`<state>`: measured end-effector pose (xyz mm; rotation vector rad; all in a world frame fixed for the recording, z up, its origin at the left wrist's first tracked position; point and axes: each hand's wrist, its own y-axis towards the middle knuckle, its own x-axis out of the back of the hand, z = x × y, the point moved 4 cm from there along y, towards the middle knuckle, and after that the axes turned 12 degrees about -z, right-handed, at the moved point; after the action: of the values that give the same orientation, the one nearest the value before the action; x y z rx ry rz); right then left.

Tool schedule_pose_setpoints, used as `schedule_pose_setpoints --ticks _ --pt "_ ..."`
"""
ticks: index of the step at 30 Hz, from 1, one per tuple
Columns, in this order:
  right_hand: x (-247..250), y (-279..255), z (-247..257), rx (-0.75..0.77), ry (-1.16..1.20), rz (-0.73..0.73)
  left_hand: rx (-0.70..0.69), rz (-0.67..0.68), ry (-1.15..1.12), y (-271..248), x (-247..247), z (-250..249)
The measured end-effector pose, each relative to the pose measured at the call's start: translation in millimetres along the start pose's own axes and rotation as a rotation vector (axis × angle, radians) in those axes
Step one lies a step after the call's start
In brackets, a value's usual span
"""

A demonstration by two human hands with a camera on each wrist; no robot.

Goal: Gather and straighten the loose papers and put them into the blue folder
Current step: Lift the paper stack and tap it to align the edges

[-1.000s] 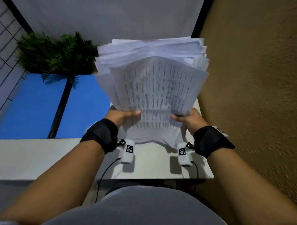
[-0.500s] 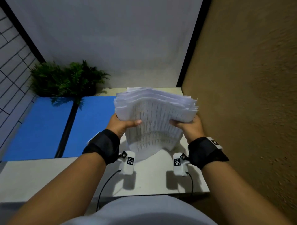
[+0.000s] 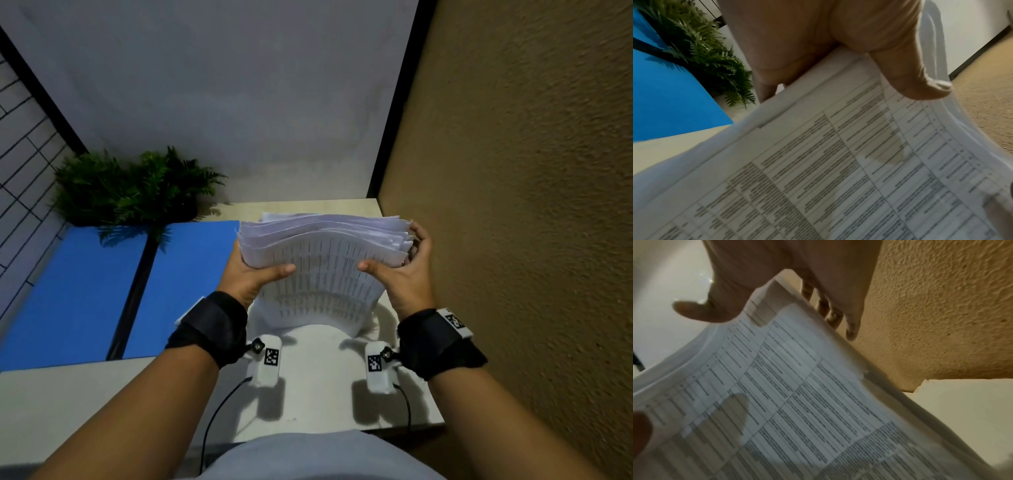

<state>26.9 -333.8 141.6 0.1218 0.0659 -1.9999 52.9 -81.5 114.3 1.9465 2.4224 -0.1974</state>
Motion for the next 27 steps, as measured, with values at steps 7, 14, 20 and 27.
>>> schedule_pose_setpoints --ticks 7,14,20,27 --pt "-15.2 -9.1 13.3 0.248 -0.149 -0.049 -0.084 0.029 -0.025 0.6 -0.9 -11.6" --pt "-29.5 -6.5 20.3 0.525 -0.342 -0.021 -0.162 -0.027 -0.007 5.5 -7.7 -21.2" --pt "-34.4 -0.9 19.4 0.583 -0.401 -0.027 -0.235 -0.212 0.003 11.5 -11.0 -39.2" --pt "-34.9 1.7 14.9 0.596 -0.423 -0.106 -0.240 -0.380 -0.013 26.1 -12.6 -47.3"
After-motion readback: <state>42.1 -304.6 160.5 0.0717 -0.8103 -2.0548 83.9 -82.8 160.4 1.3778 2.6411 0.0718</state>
